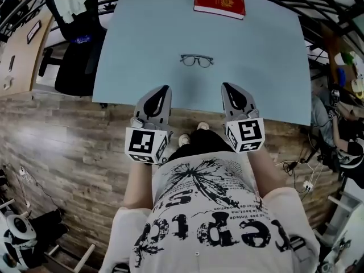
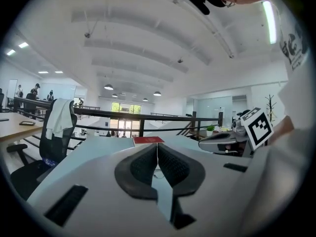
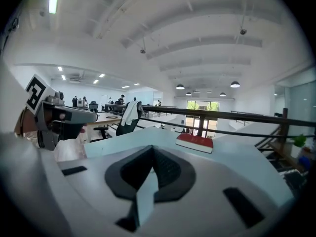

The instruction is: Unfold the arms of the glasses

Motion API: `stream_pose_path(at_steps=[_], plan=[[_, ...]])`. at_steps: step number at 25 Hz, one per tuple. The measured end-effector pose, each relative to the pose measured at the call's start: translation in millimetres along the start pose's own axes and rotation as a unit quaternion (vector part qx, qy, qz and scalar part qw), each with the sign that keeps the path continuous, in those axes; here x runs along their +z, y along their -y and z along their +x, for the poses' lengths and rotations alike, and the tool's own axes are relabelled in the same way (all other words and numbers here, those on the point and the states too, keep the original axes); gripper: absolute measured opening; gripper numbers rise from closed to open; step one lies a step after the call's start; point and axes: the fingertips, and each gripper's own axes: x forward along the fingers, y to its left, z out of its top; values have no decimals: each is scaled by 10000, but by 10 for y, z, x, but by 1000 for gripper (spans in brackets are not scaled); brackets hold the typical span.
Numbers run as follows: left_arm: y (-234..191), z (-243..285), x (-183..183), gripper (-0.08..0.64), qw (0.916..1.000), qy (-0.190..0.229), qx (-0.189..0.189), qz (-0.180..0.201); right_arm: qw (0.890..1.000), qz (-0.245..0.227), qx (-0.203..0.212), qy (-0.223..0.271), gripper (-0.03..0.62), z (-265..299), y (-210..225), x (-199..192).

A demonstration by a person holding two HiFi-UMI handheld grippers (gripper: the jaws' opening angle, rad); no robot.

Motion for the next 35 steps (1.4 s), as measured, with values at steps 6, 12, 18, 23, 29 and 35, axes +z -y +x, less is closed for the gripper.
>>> stream_pose_path(at_steps=[6, 12, 18, 23, 29, 35], plan=[[-108, 552, -22, 20, 9990, -201, -402, 71, 9993, 121, -207, -293, 11, 485, 360, -80], [-285, 1189, -54, 20, 9979, -421, -470, 123, 9952, 137, -99, -963, 11, 996, 727, -316], [-371, 1693, -287, 20, 9964, -696, -473, -20, 9803, -39, 551, -1898, 11, 1430, 896, -737], [-406, 1945, -458, 20, 9958, -767, -491, -101, 9527, -503, 1187, -2754, 14, 1728, 948, -1135], [-472, 2130, -630, 20, 9950, -892, -437, -70, 8953, -1865, 2103, -3455, 97, 1975, 965, -1486], [-505, 2255, -824, 20, 9923, -1173, -394, 6, 8478, -2732, 2780, -3596, 89, 2100, 901, -1719]])
